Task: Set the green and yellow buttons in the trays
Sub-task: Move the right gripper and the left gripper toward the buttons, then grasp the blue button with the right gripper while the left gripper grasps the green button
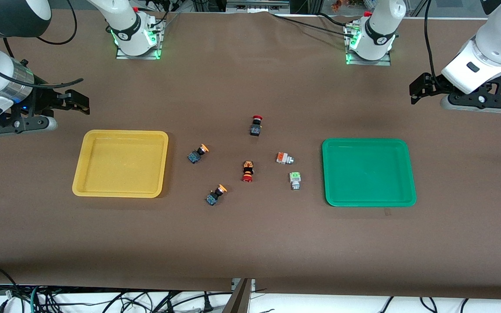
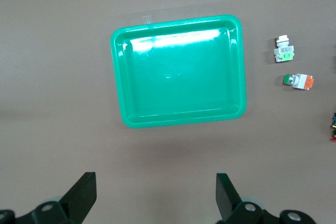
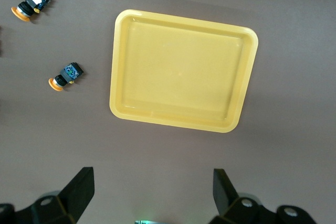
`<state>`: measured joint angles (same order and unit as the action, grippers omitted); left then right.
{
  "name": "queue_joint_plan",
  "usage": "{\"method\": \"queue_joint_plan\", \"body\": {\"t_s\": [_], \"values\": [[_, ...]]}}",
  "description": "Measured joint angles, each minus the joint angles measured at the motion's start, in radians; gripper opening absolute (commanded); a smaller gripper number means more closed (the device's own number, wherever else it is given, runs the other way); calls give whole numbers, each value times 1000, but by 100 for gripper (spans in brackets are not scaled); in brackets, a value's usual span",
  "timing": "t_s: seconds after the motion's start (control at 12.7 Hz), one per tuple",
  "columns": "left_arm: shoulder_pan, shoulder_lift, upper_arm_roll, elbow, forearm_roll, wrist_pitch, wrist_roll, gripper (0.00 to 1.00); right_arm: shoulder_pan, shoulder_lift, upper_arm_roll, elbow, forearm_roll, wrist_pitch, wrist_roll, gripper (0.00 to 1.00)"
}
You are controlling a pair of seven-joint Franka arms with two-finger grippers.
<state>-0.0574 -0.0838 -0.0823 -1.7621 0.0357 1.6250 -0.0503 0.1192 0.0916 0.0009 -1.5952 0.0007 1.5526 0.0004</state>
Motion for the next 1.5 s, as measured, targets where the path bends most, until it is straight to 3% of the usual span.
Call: {"method": "queue_joint_plan", "body": {"t_s": [0.55,0.94,1.18,1.5], "values": [[-4,0,-45,0,0,0,0,100,1,4,0,-1,13,0,1,100],[-12,19,-57,3,0,0,4,100,47,117,5,-6,129,46,197,100],[-52,195,-116,68,0,10,-1,100,111,194,8,-6,139,124,316,100],[-99,606,-118,352,0,164,-62,100,169,265,9,-8,140,213,398,100]]}}
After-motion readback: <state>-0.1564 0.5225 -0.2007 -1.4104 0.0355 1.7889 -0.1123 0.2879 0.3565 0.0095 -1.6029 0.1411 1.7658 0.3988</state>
